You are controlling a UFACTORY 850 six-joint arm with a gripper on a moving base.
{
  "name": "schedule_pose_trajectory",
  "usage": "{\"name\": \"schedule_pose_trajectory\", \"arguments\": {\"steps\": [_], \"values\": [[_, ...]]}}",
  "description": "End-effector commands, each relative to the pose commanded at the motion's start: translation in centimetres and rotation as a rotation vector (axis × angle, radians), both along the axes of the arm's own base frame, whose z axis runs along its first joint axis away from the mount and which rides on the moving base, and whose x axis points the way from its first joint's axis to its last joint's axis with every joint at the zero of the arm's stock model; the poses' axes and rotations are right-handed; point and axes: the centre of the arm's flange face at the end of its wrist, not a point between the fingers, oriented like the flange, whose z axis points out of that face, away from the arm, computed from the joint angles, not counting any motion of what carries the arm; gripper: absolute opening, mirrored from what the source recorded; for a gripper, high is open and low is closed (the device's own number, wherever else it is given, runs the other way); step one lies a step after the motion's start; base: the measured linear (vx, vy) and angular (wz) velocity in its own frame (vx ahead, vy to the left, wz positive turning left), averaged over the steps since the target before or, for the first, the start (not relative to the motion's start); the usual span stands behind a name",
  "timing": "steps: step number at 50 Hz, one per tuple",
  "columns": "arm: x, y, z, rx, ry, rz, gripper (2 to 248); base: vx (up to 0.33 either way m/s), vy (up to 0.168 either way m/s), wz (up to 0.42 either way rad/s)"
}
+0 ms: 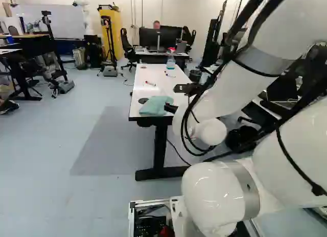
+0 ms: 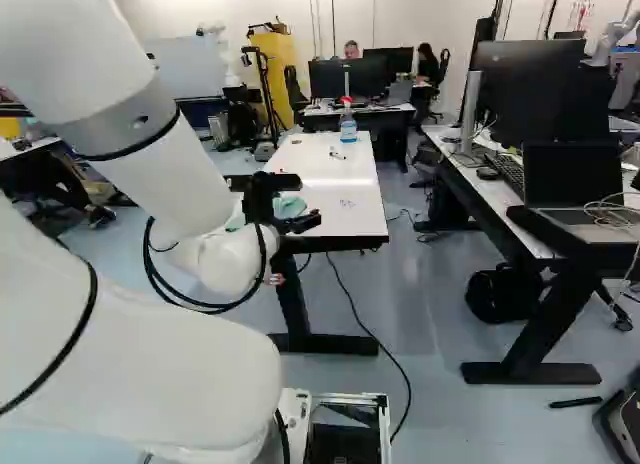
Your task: Clean the table with the green towel
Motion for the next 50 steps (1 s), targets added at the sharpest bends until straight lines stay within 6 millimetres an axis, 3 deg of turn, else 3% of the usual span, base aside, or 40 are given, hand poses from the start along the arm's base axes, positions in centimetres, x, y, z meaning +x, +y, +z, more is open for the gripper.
{"name": "schedule_pose_trajectory", "arguments": {"steps": [34, 50], "values": [[0.0, 0.0, 0.6, 0.0, -0.023, 0.001, 247, 0.0, 0.0, 0.0], [1.7, 0.5, 2.3, 0.001, -0.062, 0.017, 247, 0.0, 0.0, 0.0]]}}
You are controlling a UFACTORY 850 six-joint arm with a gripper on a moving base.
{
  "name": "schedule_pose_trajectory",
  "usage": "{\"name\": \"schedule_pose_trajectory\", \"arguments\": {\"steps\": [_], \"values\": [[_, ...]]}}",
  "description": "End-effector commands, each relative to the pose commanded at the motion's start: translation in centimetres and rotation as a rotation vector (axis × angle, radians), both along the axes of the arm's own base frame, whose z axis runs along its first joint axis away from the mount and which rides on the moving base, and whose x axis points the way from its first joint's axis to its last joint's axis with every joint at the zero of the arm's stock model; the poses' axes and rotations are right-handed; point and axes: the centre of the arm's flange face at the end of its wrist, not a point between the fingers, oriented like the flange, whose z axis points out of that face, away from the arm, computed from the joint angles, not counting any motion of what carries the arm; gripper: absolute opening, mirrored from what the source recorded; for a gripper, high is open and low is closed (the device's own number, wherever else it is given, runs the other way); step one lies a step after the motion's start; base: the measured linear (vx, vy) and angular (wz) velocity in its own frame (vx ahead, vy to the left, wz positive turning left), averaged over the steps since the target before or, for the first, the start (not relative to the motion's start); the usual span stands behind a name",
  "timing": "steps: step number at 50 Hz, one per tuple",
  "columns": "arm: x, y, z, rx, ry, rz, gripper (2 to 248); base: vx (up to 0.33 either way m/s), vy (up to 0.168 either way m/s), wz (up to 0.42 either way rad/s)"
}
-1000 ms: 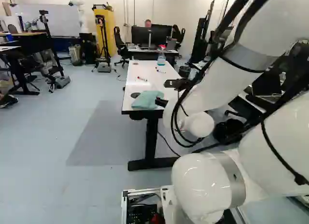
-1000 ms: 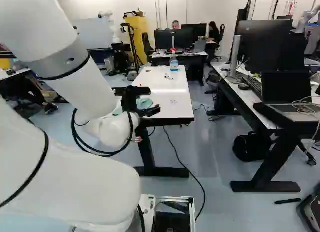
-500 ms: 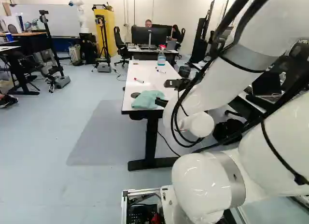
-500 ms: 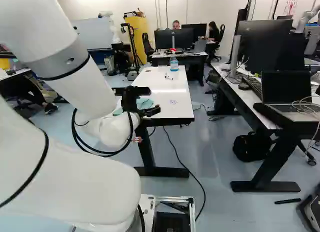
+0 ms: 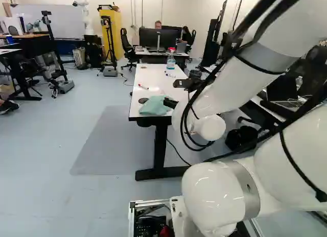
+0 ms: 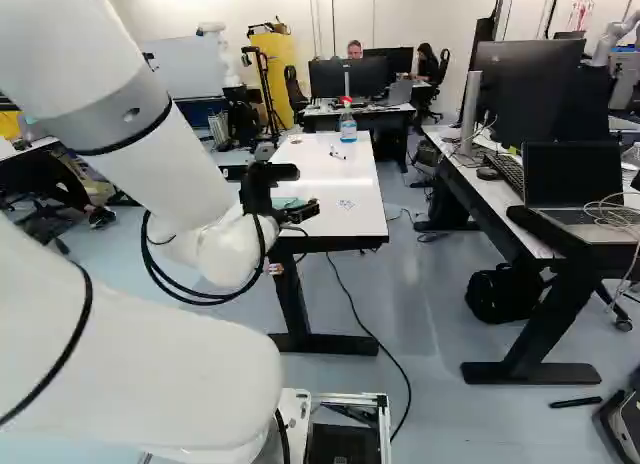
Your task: Clean the table with the green towel
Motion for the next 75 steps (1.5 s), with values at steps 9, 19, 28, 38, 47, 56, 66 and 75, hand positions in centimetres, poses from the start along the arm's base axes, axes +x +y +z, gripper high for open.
{"name": "schedule_pose_trajectory", "arguments": {"steps": [9, 19, 28, 38, 47, 56, 66, 75], "values": [[1.7, 0.7, 0.3, 0.0, 0.01, 0.02, 247, 0.0, 0.0, 0.0], [3.6, 1.6, 0.4, -0.001, 0.03, 0.046, 247, 0.0, 0.0, 0.0], [5.0, 2.5, 0.3, -0.003, 0.057, 0.071, 247, 0.0, 0.0, 0.0], [6.5, 3.7, 0.1, -0.007, 0.097, 0.1, 247, 0.0, 0.0, 0.0], [7.8, 4.7, -0.1, -0.01, 0.132, 0.124, 247, 0.0, 0.0, 0.0], [9.3, 5.5, -0.4, -0.015, 0.17, 0.139, 247, 0.0, 0.0, 0.0], [10.9, 6.2, -0.8, -0.02, 0.217, 0.149, 247, 0.0, 0.0, 0.0], [12.1, 6.8, -1.1, -0.025, 0.261, 0.158, 247, 0.0, 0.0, 0.0]]}}
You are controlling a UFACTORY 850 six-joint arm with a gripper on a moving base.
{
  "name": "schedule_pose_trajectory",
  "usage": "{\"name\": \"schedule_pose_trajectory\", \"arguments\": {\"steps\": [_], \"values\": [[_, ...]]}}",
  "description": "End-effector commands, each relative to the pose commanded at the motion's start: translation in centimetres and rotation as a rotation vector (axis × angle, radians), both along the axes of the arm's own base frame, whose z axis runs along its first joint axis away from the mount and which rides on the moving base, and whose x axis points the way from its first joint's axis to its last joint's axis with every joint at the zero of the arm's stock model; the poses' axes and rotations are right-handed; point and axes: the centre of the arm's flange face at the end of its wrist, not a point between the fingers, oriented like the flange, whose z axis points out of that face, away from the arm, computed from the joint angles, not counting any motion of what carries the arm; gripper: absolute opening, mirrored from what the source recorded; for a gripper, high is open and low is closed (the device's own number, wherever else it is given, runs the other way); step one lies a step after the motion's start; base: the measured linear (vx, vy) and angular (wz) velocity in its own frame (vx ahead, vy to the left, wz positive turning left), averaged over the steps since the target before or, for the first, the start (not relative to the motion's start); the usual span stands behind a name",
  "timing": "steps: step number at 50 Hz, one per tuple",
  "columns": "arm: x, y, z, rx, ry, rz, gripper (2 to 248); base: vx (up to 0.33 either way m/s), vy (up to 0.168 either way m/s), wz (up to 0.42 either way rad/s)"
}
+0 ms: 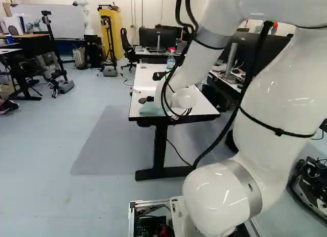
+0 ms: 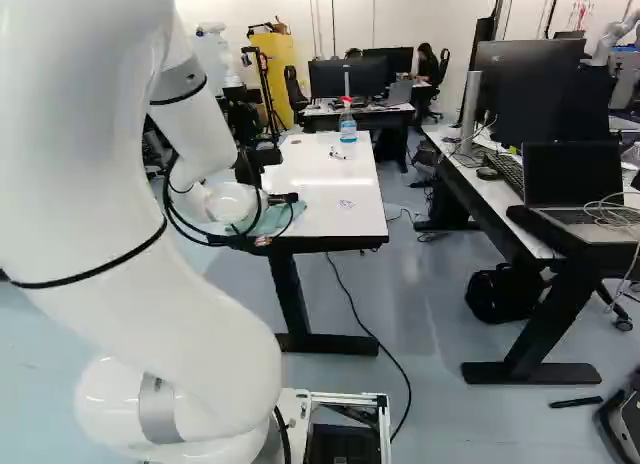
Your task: Clean the table with the green towel
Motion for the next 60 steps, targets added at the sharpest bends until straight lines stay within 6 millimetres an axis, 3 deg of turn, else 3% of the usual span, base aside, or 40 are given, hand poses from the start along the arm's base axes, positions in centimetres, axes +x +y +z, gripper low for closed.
{"name": "schedule_pose_trajectory", "arguments": {"steps": [18, 60], "values": [[1.6, 1.3, -0.7, -0.015, 0.078, 0.023, 247, 0.0, 0.0, 0.0], [1.4, 1.3, -1.1, -0.025, 0.133, 0.025, 247, 0.0, 0.0, 0.0]]}}
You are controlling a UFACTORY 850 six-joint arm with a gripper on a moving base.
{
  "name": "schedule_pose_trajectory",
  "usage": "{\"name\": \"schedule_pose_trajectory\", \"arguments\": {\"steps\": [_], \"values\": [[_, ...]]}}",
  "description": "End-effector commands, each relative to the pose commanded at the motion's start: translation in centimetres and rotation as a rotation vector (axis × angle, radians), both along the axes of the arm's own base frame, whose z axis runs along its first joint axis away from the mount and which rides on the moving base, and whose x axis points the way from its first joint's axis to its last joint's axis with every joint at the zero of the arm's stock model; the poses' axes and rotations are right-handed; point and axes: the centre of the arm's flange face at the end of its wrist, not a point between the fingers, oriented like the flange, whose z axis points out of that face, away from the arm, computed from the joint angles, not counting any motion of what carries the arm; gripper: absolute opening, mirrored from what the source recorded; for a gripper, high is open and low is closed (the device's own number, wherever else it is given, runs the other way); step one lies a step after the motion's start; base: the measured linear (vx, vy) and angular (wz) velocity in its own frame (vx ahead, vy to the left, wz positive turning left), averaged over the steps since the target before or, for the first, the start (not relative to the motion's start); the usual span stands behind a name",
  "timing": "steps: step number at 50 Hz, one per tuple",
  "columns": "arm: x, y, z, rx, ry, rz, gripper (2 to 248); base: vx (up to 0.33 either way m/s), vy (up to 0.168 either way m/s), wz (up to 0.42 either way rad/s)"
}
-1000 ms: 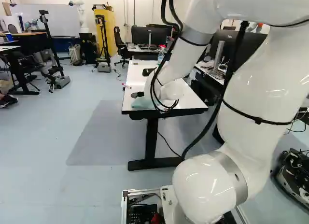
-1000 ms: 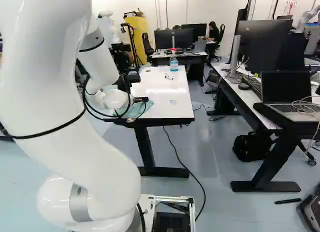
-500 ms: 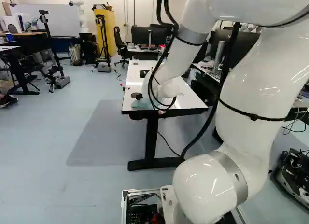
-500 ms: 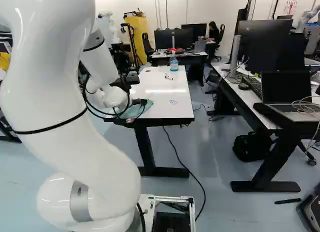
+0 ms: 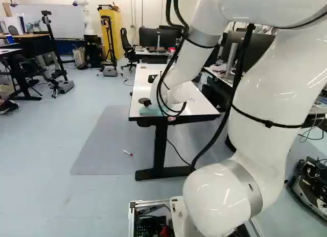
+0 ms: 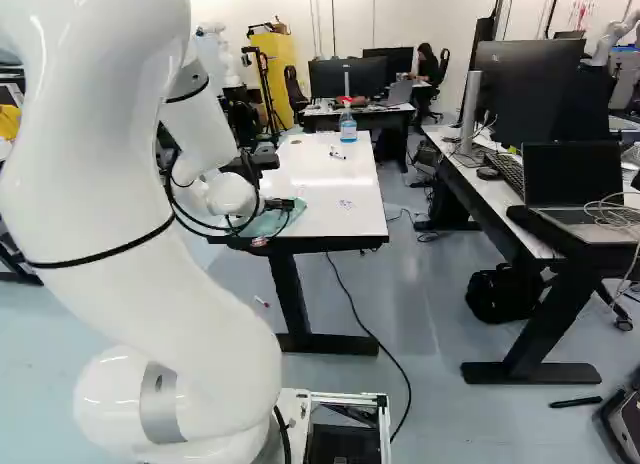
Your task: Clean the table with the green towel
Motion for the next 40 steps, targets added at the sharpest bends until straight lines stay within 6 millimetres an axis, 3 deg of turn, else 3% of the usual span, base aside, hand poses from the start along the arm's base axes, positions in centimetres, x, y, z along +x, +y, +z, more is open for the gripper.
{"name": "schedule_pose_trajectory", "arguments": {"steps": [15, 16, 20, 21, 25, 26, 31, 32, 36, 37, 40], "values": [[0.0, 0.0, 0.0, 0.0, 0.0, 0.0, 247, 0.0, 0.0, 0.0], [0.0, 0.0, 0.0, 0.0, 0.0, 0.0, 229, 0.0, 0.0, 0.0], [0.0, 0.0, 0.0, 0.0, 0.0, 0.0, 229, 0.0, 0.0, 0.0], [0.0, 0.0, 0.0, 0.0, 0.0, 0.0, 190, 0.0, 0.0, 0.0], [0.0, 0.0, 0.0, 0.0, 0.0, 0.0, 190, 0.0, 0.0, 0.0], [0.0, 0.0, 0.0, 0.0, 0.0, 0.0, 152, 0.0, 0.0, 0.0], [0.0, 0.0, 0.0, 0.0, 0.0, 0.0, 152, 0.0, 0.0, 0.0], [0.0, 0.0, 0.0, 0.0, 0.0, 0.0, 115, 0.0, 0.0, 0.0], [0.0, 0.0, 0.0, 0.0, 0.0, 0.0, 115, 0.0, 0.0, 0.0], [0.0, 0.0, 0.0, 0.0, 0.0, 0.0, 78, 0.0, 0.0, 0.0], [0.0, 0.0, 0.0, 0.0, 0.0, 0.0, 78, 0.0, 0.0, 0.0]]}}
